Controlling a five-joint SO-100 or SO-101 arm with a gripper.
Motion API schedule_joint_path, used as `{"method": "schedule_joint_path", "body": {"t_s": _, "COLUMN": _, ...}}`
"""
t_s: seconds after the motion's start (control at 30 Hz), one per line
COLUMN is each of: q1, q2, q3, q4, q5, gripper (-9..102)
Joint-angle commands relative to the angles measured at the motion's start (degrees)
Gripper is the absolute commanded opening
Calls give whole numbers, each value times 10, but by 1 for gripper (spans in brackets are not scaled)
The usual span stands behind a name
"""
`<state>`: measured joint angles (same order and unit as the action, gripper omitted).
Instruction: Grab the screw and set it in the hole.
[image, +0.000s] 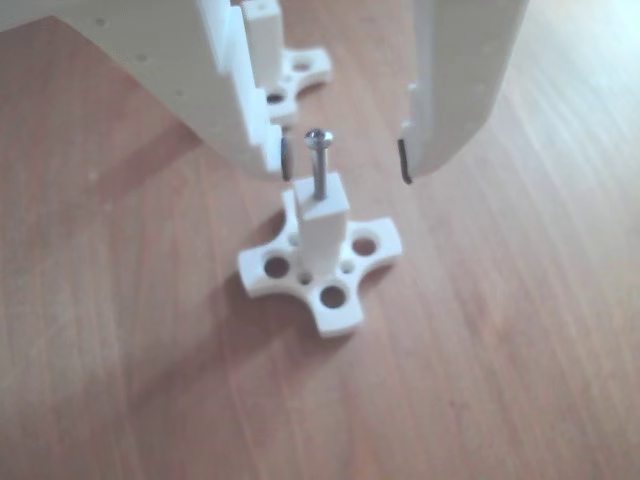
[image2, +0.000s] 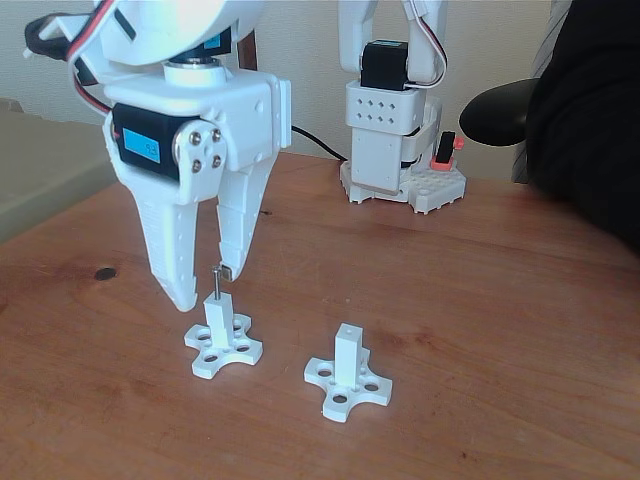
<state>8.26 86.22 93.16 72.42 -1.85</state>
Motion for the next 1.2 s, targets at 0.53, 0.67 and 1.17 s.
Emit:
{"method": "schedule_joint_path", "body": {"t_s": 0.53, "q1": -8, "q2": 9, "q3": -57, "q4": -15, "q5": 5, "gripper": 12}}
{"method": "schedule_joint_path", "body": {"t_s": 0.67, "q1": -8, "q2": 9, "q3": -55, "q4": -17, "q5": 4, "gripper": 11}}
{"method": "schedule_joint_path", "body": {"t_s": 1.17, "q1": -6, "q2": 6, "q3": -53, "q4": -23, "q5": -1, "gripper": 8}}
